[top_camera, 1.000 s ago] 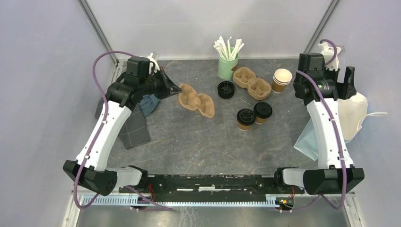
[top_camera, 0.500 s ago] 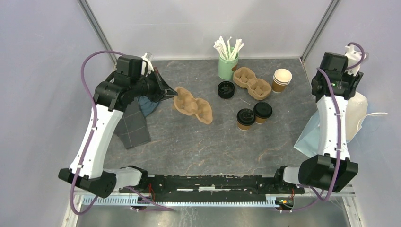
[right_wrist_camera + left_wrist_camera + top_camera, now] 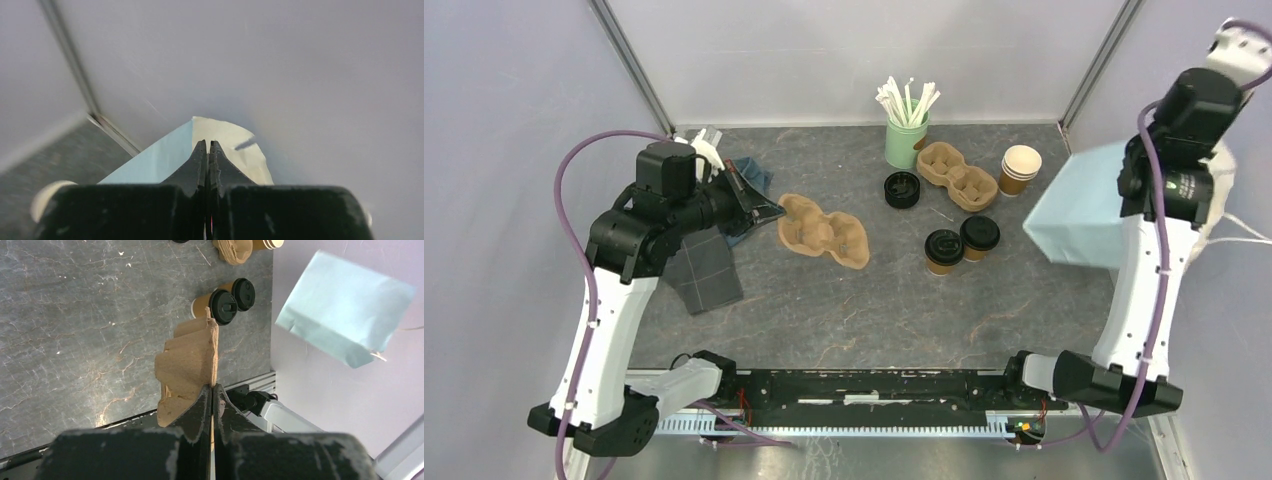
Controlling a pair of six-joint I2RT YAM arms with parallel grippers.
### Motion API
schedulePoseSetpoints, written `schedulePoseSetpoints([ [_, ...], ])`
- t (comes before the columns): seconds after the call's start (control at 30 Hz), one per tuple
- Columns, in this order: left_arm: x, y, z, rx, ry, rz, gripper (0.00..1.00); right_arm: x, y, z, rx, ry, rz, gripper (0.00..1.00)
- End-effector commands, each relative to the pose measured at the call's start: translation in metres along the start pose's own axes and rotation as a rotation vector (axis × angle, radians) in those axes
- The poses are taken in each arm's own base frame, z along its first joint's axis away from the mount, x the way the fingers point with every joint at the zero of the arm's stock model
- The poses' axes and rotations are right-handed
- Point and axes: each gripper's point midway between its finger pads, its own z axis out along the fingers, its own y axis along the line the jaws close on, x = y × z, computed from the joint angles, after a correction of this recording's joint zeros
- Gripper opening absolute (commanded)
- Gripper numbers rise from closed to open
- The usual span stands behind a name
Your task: Pack the takeout coffee
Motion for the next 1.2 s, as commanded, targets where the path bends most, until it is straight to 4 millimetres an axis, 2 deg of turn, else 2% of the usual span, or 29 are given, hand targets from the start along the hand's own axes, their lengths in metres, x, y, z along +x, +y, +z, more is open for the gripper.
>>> schedulePoseSetpoints([
  [0.0,-0.004,-0.007,-0.012,0.023,-0.045,-0.021,0.02,-0.131,0.006,-0.062,-0.327,-0.411,0.163,0.00],
  [0.03,-0.005,-0.008,-0.015,0.022,-0.058,-0.019,0.02,-0.149,0.017,-0.077,-0.421,-0.476,0.184,0.00],
  [0.1,-0.007,-0.007,-0.022,0.017,-0.086,-0.018,0.02,-0.176,0.058,-0.117,-0.710,-0.608,0.211,0.00],
  [0.17,-0.009,-0.006,-0.030,0.010,-0.120,-0.015,0.02,-0.187,0.095,-0.159,-0.988,-0.681,0.269,0.00],
  [0.23,-0.010,-0.001,-0.040,-0.007,-0.157,-0.011,0.02,-0.193,0.123,-0.201,-1.224,-0.723,0.306,0.00],
  [0.3,-0.010,0.005,-0.050,-0.031,-0.196,-0.007,0.02,-0.196,0.143,-0.239,-1.398,-0.754,0.305,0.00],
  [0.37,-0.009,0.009,-0.062,-0.041,-0.228,-0.002,0.02,-0.198,0.155,-0.269,-1.535,-0.761,0.311,0.00],
  [0.47,-0.007,0.012,-0.080,-0.042,-0.274,0.004,0.02,-0.198,0.165,-0.295,-1.671,-0.735,0.359,0.00],
  [0.6,-0.006,0.009,-0.103,-0.010,-0.343,0.006,0.02,-0.182,0.184,-0.324,-1.836,-0.654,0.397,0.00],
  [0.87,-0.014,-0.017,-0.146,0.114,-0.465,0.017,0.02,-0.115,0.243,-0.391,-2.188,-0.450,0.264,0.00],
  [1.0,-0.016,-0.023,-0.159,0.125,-0.491,0.023,0.02,-0.085,0.270,-0.414,-2.261,-0.385,0.146,0.00],
  [1.17,-0.014,-0.018,-0.170,0.108,-0.509,0.002,0.02,-0.046,0.287,-0.433,-2.300,-0.383,-0.021,0.00],
])
